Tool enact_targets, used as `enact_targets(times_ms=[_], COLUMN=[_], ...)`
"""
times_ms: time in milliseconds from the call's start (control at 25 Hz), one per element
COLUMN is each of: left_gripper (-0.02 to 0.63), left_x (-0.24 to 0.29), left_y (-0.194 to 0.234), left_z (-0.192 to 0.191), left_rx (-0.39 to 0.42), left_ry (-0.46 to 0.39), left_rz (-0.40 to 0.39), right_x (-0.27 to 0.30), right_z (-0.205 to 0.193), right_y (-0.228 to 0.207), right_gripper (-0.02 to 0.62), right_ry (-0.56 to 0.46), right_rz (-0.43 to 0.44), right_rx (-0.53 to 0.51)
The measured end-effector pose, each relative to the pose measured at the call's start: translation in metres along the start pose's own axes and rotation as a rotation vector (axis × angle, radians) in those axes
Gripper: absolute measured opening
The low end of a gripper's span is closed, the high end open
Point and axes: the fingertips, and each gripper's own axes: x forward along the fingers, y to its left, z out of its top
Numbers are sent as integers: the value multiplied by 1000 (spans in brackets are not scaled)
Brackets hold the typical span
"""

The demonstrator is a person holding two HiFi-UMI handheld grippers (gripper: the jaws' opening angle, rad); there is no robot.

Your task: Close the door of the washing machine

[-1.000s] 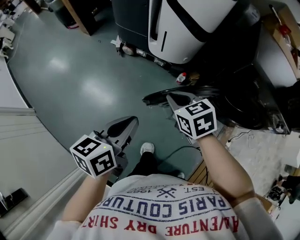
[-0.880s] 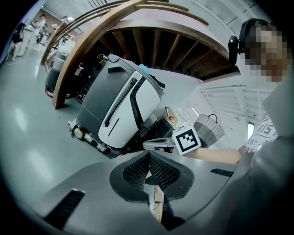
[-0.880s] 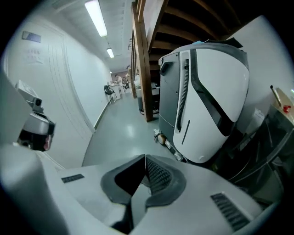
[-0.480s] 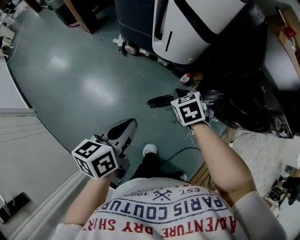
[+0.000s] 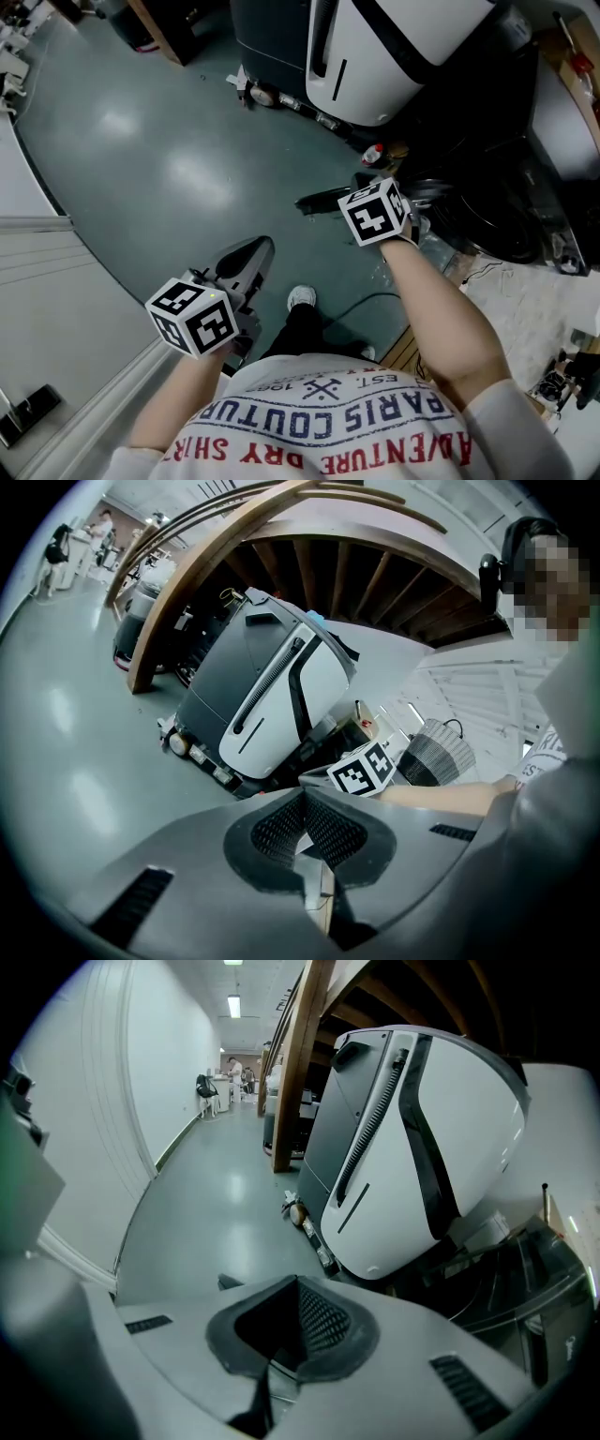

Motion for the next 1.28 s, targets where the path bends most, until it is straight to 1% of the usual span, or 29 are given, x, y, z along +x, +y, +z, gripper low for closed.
enact_targets(times_ms=[120,160,320,520,920,1080,1280], left_gripper=[25,25,25,24,25,25,25], left_x=[-1,-1,-2,-2,18,25,31], left_y=[-2,-3,-7,-11,-42,-54,-67], left_z=[0,1,-3,-12,-22,-25,-37], left_rx=[4,5,5,19,71,95,113], left_ry=[-1,-3,1,28,82,104,136], left_rz=[-1,-1,-3,-14,-86,-110,-138], right_x=[2,1,-6,-20,-48,-59,-72], right_z=[-6,-8,-22,-44,-91,-111,-135], right_y=[-2,-2,4,17,26,23,22], right_gripper=[21,21,21,21,21,21,21], right_ry=[6,12,23,22,11,14,11], right_rz=[19,21,11,6,12,-8,-13], right_rx=[70,78,33,12,17,17,54])
